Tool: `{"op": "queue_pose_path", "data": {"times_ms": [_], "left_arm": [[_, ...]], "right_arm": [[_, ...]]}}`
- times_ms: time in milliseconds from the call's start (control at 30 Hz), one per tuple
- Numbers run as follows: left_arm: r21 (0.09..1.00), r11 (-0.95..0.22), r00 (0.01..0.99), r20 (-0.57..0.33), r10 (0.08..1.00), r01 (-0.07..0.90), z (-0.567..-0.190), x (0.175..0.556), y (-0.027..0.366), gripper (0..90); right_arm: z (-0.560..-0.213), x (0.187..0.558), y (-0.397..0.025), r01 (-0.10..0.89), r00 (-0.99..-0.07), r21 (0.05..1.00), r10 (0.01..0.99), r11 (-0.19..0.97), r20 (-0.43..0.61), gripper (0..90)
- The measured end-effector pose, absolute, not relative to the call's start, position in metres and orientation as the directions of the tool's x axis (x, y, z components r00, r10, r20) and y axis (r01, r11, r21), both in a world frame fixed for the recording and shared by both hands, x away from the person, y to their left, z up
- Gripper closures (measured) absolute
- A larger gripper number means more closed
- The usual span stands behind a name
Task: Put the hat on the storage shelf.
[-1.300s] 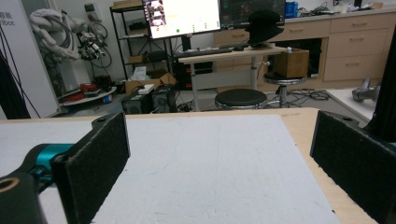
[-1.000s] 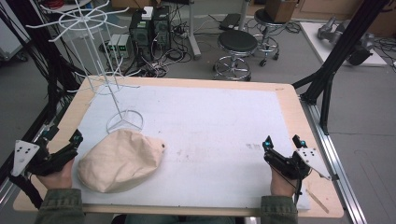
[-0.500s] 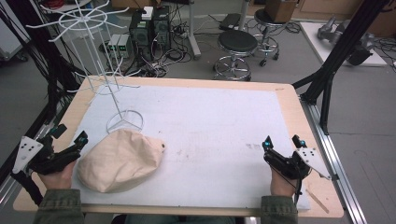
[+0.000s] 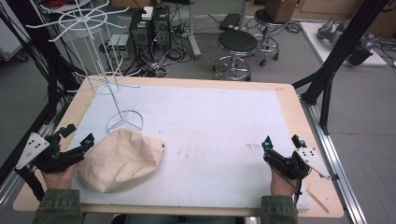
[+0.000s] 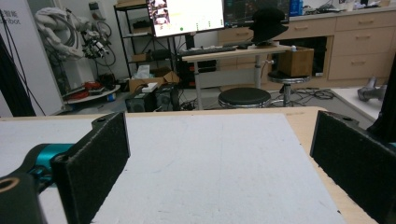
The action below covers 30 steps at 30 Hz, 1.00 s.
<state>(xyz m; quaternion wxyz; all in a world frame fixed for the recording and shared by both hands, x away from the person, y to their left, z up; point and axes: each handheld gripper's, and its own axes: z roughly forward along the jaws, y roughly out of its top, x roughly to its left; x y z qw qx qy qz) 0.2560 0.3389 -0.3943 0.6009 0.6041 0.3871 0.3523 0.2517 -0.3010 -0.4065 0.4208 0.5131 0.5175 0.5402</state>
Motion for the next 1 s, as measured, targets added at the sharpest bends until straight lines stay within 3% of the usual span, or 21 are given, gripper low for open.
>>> {"op": "queue_pose_path", "data": {"times_ms": [633,1000], "left_arm": [[0.992,-0.026,0.567,-0.048,0.822,0.122,-0.392,0.26,0.335,21.9],[0.961,-0.16,0.738,-0.062,0.672,0.227,-0.389,0.264,0.327,21.6]], "right_arm": [[-0.406,0.252,-0.301,0.078,-0.122,0.991,0.985,-0.11,0.119,3.9],[-0.407,0.252,-0.301,0.079,-0.123,0.991,0.985,-0.111,0.12,3.9]]}}
